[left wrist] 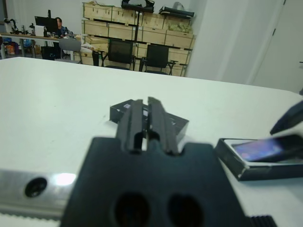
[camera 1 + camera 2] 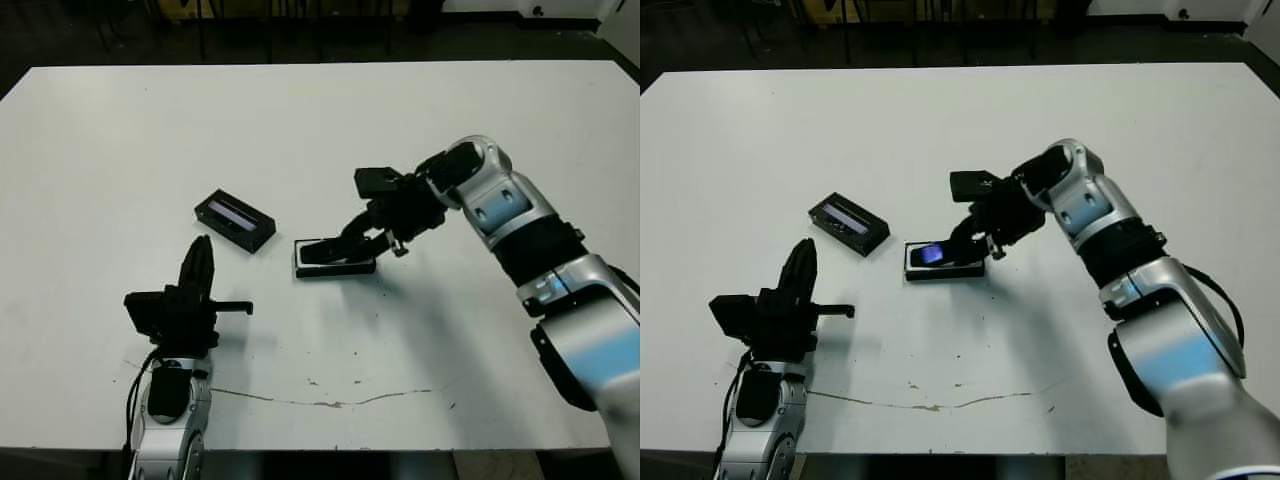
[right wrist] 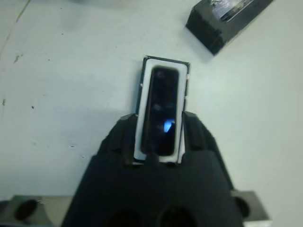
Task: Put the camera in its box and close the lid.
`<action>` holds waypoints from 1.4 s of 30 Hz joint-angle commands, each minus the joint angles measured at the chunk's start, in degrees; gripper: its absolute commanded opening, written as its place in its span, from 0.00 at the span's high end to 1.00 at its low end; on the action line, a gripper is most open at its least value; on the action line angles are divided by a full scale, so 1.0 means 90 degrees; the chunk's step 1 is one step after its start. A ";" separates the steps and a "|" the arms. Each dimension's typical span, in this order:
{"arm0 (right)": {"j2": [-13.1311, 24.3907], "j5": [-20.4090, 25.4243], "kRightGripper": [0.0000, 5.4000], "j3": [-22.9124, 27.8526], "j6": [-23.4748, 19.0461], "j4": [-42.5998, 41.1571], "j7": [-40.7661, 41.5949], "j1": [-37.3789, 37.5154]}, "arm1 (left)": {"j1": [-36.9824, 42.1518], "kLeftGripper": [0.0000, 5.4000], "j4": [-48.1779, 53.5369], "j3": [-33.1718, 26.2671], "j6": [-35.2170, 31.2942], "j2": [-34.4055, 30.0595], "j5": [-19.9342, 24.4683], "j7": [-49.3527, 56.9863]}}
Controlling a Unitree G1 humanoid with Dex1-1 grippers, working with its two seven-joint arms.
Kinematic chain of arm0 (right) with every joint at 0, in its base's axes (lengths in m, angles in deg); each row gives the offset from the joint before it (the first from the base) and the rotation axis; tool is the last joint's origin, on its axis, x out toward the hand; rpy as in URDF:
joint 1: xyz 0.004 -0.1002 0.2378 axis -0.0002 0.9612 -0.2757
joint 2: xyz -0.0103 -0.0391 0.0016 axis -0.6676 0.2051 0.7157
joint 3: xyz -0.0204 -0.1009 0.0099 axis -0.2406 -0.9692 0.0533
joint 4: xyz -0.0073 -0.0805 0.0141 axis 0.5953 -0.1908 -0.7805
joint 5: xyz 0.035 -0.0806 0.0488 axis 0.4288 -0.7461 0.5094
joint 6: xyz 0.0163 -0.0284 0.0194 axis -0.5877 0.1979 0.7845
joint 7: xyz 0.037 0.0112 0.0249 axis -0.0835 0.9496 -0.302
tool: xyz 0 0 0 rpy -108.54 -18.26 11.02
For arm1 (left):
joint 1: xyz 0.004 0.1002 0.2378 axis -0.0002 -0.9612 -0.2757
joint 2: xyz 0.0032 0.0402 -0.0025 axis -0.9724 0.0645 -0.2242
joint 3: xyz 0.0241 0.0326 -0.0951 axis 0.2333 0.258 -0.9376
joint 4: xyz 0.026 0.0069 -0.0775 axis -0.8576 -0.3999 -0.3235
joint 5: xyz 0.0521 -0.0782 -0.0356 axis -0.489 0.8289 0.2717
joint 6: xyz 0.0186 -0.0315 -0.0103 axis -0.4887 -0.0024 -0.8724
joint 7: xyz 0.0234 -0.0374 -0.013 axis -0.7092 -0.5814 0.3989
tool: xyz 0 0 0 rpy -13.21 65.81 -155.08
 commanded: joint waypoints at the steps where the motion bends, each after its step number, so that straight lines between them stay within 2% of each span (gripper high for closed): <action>1: 0.0316 -0.0126 0.54 0.0114 0.0258 -0.0010 -0.0037 -0.0176 | -0.0035 1.00 -0.0085 -0.0013 -0.0010 -0.0018 -0.0022 0.0012; 3: 0.0456 -0.0167 0.47 0.0207 0.0326 -0.0191 -0.0229 -0.0138 | -0.0041 1.00 -0.0063 -0.0007 -0.0016 -0.0021 -0.0057 0.0032; 6: 0.0628 -0.0190 0.38 0.0372 -0.0017 -0.0562 -0.0502 -0.0047 | -0.0059 1.00 0.0009 -0.0001 -0.0129 0.0009 0.0012 0.0033; 11: 0.0883 -0.0231 0.22 0.0475 -0.0194 -0.1229 -0.0789 0.0096 | -0.0050 1.00 0.0051 -0.0008 -0.0224 -0.0013 0.0072 -0.0001; 13: 0.0946 -0.0096 0.16 0.0583 -0.0509 -0.1438 -0.0743 0.0130 | -0.0043 1.00 0.0060 -0.0016 -0.0246 -0.0013 0.0122 -0.0033; 15: 0.0931 0.0260 0.09 0.0955 -0.0803 -0.1649 -0.0905 0.0327 | -0.0044 1.00 0.0075 -0.0018 -0.0270 -0.0016 0.0140 -0.0040; 18: 0.0729 0.0850 0.00 0.1835 -0.1227 -0.2282 -0.1932 0.1043 | -0.0058 1.00 0.0050 -0.0020 -0.0202 -0.0014 0.0116 -0.0020; 22: 0.0462 0.0834 0.00 0.2455 -0.1522 -0.3735 -0.3731 0.2231 | -0.0053 1.00 0.0002 -0.0038 -0.0122 -0.0045 0.0085 -0.0033; 26: 0.0208 0.0902 0.09 0.2692 -0.1743 -0.4806 -0.4860 0.3285 | -0.0088 1.00 0.0161 -0.0049 -0.0191 -0.0128 0.0090 -0.0087; 29: 0.0237 0.0950 0.19 0.2725 -0.1510 -0.5269 -0.5163 0.3975 | -0.0056 1.00 0.0641 -0.0099 -0.0325 -0.0489 0.0076 -0.0361; 32: 0.0426 0.0962 0.29 0.2763 -0.1326 -0.5742 -0.5244 0.4567 | 0.0282 1.00 0.1517 -0.0288 -0.0975 -0.1089 0.0224 -0.0742; 34: 0.0517 0.0994 0.36 0.2819 -0.1227 -0.5974 -0.5265 0.4859 | 0.0809 1.00 0.2038 -0.0460 -0.1677 -0.1659 0.0369 -0.1081; 38: 0.0535 0.1258 0.49 0.2937 -0.1030 -0.6115 -0.5263 0.5154 | 0.2949 1.00 0.2002 -0.0484 -0.3319 -0.3101 0.0486 -0.2111; 40: 0.0513 0.1428 0.56 0.2970 -0.1083 -0.6131 -0.5257 0.5204 | 0.4203 1.00 0.1298 -0.0093 -0.3926 -0.3696 0.0317 -0.2843; 42: 0.0523 0.1482 0.63 0.2951 -0.1007 -0.6120 -0.5260 0.5236 | 0.5507 1.00 0.0221 0.0589 -0.4203 -0.4149 -0.0122 -0.3732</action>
